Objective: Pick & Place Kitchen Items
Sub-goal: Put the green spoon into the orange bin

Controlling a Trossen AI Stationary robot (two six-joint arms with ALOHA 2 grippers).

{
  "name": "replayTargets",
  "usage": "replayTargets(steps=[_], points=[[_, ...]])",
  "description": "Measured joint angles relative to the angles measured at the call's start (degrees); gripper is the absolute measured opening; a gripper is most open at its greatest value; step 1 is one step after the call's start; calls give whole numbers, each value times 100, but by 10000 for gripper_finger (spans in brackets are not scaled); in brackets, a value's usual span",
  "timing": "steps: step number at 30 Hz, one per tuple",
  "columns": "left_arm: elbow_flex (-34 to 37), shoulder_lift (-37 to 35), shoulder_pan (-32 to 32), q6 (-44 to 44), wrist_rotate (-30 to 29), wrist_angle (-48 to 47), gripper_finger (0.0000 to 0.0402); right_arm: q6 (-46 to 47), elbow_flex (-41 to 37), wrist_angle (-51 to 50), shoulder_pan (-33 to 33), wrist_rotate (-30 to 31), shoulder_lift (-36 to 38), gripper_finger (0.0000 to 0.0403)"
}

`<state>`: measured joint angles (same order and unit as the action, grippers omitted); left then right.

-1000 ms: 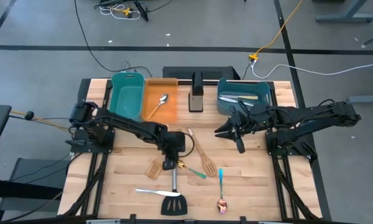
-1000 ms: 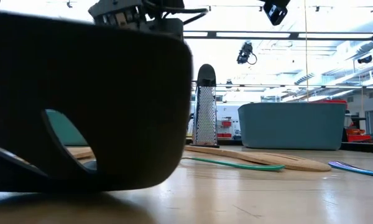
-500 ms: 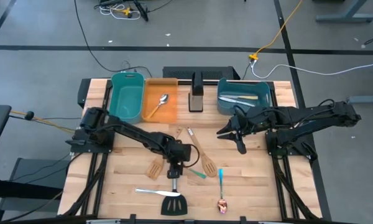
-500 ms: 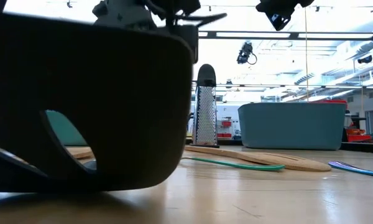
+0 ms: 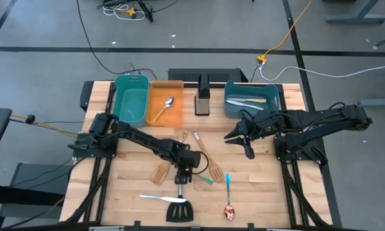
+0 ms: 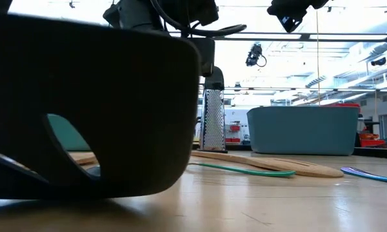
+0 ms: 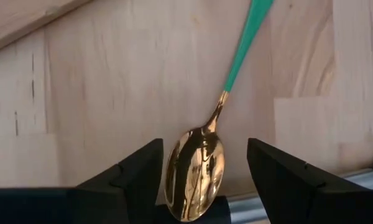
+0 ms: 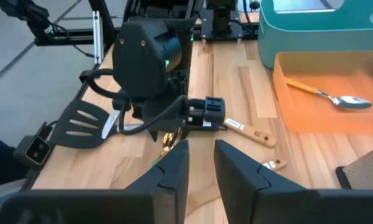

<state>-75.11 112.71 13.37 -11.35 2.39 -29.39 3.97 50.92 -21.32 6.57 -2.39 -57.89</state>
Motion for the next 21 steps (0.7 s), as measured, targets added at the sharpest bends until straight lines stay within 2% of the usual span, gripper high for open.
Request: replayTargets(steps=[21], points=[[32,226,39,130,142,-155,238,263,-2,104,2,2,-2,87]])
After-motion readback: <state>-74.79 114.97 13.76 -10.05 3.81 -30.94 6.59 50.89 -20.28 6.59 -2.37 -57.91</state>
